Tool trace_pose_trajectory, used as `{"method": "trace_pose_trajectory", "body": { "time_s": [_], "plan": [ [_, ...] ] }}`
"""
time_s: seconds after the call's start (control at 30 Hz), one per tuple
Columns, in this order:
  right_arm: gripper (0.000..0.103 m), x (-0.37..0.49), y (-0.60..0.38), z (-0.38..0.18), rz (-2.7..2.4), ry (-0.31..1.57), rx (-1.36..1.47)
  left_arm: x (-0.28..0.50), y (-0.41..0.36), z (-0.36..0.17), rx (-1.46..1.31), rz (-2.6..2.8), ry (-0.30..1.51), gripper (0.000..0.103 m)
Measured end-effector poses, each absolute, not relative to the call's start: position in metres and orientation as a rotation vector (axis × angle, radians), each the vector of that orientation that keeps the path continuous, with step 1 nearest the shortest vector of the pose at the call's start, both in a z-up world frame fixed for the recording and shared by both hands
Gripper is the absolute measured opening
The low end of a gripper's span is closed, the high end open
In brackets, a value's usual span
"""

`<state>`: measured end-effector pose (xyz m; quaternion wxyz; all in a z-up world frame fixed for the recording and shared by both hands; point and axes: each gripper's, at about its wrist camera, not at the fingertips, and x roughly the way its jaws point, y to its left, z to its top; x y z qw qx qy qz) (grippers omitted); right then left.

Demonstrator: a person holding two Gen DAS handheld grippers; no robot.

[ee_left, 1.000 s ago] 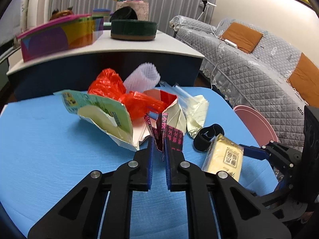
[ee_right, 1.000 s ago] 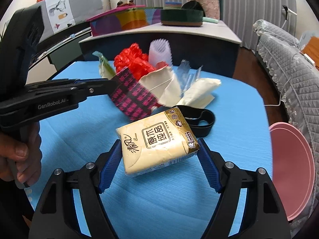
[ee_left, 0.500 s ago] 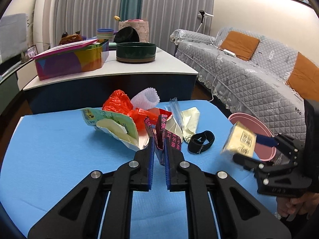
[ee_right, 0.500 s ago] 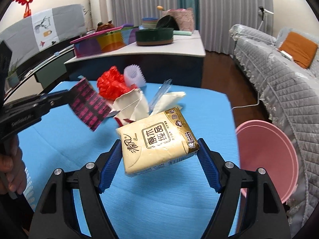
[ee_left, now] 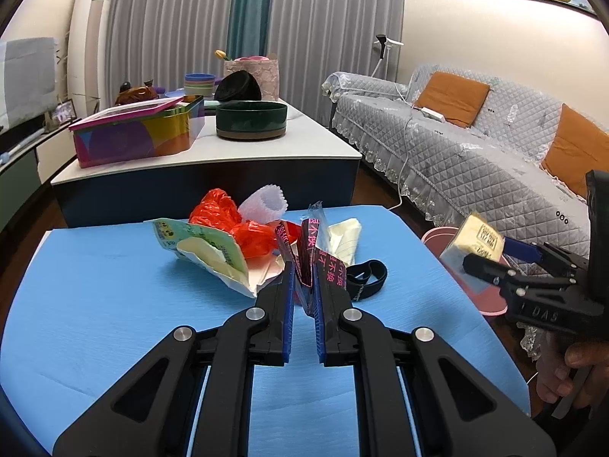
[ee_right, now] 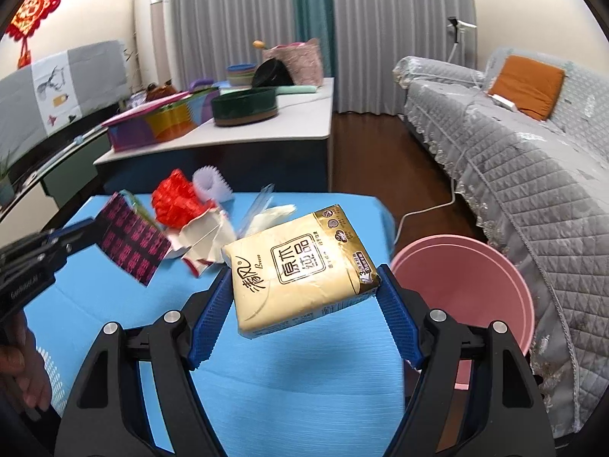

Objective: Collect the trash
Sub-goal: 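Carry tissue pack in right gripper and pink box in left gripper to pink bin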

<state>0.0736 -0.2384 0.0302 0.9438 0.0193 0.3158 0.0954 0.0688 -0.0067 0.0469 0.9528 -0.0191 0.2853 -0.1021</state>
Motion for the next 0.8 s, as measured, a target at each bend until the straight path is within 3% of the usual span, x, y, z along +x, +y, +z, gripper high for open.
{"method": "trace_pose_trajectory", "body": {
  "time_s": [0.8],
  "plan": [
    [0.074,0.091,-0.345,0.083,-0.026,0.548,0.203,0.094,-0.081,0.059,-0.025,-0.247,0.591,0.009]
  ]
}}
